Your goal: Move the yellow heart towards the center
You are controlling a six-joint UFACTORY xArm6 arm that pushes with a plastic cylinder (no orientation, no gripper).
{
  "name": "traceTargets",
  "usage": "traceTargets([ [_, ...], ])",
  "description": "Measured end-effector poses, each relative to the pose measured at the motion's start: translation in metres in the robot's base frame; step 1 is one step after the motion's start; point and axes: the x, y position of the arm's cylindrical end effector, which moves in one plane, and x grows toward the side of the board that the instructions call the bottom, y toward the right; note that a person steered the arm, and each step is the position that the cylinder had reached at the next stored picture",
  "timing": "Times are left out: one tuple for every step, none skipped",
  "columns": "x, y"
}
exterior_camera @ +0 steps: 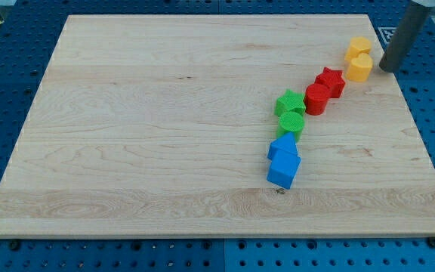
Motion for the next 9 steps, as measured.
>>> traceTargets([
  [0.006,-0.013],
  [0.000,-0.026],
  [0.001,-0.026],
  [0.001,-0.026],
  [0.002,-0.028],
  [0.002,-0.052],
  [0.002,-0.067],
  [-0.007,-0.095],
  [-0.009,-0.107],
])
